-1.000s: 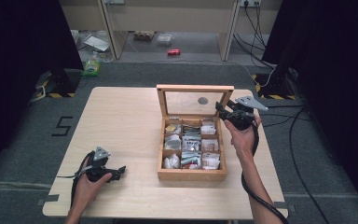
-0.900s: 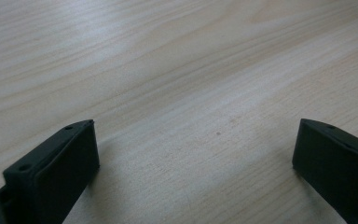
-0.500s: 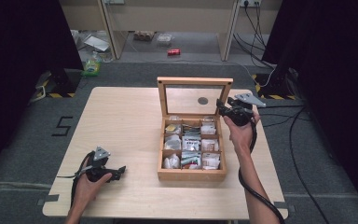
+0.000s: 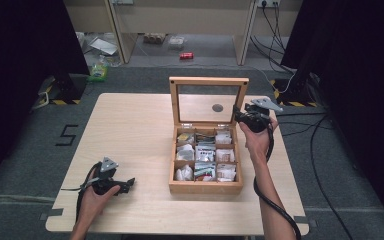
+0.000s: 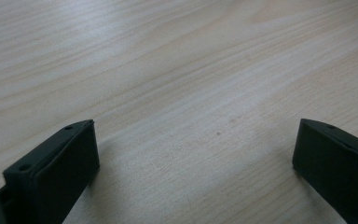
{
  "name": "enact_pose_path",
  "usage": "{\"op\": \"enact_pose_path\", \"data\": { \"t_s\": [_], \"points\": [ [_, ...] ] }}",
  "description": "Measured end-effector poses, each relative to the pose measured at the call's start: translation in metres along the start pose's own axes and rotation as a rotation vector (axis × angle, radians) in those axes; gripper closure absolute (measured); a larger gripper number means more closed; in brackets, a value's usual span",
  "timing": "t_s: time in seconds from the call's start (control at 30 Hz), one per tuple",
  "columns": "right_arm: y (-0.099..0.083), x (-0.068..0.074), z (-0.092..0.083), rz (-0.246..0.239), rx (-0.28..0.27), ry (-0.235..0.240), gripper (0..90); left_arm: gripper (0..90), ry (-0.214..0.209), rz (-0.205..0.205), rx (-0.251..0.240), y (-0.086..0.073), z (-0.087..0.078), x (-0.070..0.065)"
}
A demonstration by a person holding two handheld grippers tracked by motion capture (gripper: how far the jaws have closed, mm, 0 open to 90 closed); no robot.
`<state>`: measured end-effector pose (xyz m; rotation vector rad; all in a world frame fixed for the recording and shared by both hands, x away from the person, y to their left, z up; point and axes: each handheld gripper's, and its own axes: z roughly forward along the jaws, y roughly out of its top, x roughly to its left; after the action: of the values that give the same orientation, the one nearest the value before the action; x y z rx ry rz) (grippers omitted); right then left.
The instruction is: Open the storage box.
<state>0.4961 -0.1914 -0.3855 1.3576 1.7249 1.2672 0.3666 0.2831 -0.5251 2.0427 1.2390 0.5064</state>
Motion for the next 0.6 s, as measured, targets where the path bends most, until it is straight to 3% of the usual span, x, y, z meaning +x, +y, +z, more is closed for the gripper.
{"op": "enact_pose_path", "data": {
  "t_s": [0.37, 0.6],
  "points": [
    [0.0037, -0.0008, 0.0084, -0.013, 0.033, -0.041, 48.8, 0.0, 0.0, -0.001, 0.0, 0.0, 0.0, -0.0001],
    [-0.0016, -0.0029, 0.0087, -0.008, 0.045, -0.029, 48.6, 0.0, 0.0, 0.0, 0.0, 0.0, 0.0, 0.0]
  ]
}}
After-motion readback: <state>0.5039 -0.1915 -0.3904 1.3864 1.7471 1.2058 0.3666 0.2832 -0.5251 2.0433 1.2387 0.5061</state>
